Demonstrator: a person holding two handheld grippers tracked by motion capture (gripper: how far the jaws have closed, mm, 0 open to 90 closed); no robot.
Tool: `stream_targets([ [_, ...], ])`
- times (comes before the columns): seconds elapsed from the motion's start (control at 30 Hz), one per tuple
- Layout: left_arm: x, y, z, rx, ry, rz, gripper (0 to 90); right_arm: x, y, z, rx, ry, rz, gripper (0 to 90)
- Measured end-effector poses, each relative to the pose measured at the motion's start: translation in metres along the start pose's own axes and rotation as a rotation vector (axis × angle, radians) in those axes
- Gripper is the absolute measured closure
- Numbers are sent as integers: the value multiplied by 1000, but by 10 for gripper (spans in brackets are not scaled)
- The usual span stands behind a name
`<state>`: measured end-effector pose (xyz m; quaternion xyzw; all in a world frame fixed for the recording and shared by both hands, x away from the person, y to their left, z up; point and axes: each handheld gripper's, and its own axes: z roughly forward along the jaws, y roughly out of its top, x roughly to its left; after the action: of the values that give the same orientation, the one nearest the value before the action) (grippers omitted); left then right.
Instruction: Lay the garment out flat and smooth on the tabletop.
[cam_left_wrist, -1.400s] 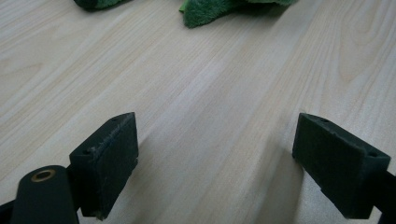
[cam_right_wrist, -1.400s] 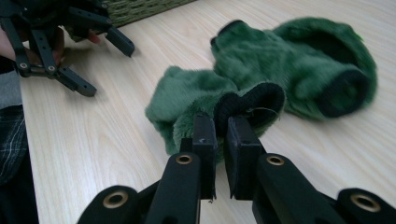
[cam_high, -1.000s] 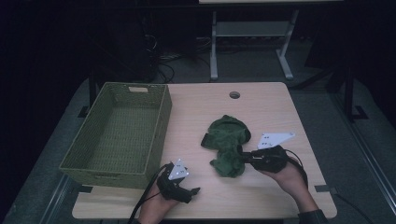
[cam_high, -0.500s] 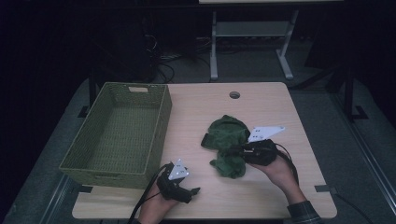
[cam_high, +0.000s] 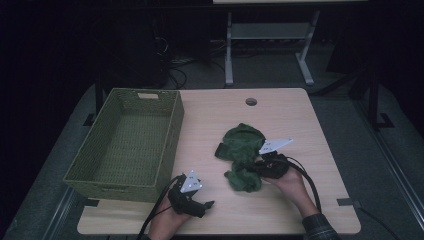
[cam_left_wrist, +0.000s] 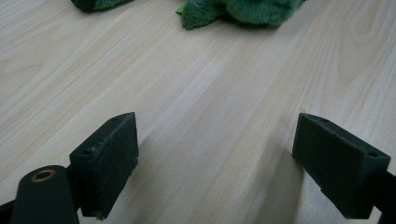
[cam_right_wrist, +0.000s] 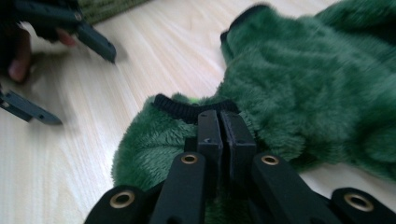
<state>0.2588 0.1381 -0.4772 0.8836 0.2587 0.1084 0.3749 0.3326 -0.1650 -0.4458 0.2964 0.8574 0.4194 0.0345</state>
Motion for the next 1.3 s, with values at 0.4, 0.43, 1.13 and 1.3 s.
stream_targets([
  [0.4, 0, 0, 0, 0, 1, -1, 136, -1, -8, 15, 48, 9, 22, 882],
  [0.43, 0, 0, 0, 0, 1, -1, 136, 0, -8, 15, 47, 5, 22, 881],
  [1.13, 0, 1, 1, 2, -3, 3, 127, -5, -1, -25, -80, -91, 37, 698],
  [1.3, 0, 1, 1, 0, -4, 2, 128, -9, -2, -33, -91, -116, 43, 652],
])
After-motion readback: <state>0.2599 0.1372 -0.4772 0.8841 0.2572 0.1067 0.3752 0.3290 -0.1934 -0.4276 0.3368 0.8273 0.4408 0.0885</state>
